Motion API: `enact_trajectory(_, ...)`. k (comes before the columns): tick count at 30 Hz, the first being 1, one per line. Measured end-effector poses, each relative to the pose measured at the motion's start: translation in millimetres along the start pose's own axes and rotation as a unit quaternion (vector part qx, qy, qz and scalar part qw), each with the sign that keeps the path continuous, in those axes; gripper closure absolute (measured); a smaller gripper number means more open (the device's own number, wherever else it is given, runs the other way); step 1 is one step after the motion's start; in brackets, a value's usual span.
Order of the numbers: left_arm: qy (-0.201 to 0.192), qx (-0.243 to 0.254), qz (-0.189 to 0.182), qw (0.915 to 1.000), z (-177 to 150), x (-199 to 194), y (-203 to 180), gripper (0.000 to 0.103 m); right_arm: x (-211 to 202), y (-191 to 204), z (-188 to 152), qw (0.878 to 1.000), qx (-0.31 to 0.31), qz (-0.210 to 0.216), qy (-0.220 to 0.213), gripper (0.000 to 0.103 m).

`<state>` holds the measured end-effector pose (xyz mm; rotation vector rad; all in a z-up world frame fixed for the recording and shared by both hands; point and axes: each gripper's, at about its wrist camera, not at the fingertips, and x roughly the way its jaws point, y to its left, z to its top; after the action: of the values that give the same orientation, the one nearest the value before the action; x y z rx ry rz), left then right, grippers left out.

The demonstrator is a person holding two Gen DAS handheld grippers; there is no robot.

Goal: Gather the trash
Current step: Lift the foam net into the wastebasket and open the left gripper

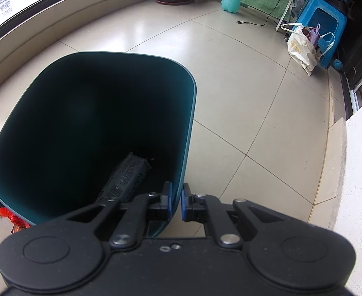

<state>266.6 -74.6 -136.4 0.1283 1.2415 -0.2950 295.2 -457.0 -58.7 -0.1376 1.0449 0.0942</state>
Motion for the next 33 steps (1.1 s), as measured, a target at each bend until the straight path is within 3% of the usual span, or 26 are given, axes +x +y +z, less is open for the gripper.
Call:
enact_trajectory(12,-0.062,0.054,-0.018,0.9965,42.3,-118.5,-45.4,0.093,-1.7,-7.1,0.3,1.000,-0.008,0.016,-0.002,0.096)
enact_trajectory(20,-0.113,0.094,-0.028,0.9887,77.6,-155.3,-76.9,0.093,4.6,-13.9,6.4,0.999,-0.023,0.035,-0.013,0.097)
enact_trajectory(25,-0.115,0.113,-0.027,0.9865,102.5,-138.0,-96.4,0.093,5.3,-11.3,6.7,0.999,-0.033,0.030,-0.015,0.097)
enact_trajectory(33,-0.066,0.113,-0.020,0.9912,138.2,-60.3,-120.8,0.093,5.3,-9.1,6.2,0.998,-0.045,0.033,-0.016,0.097)
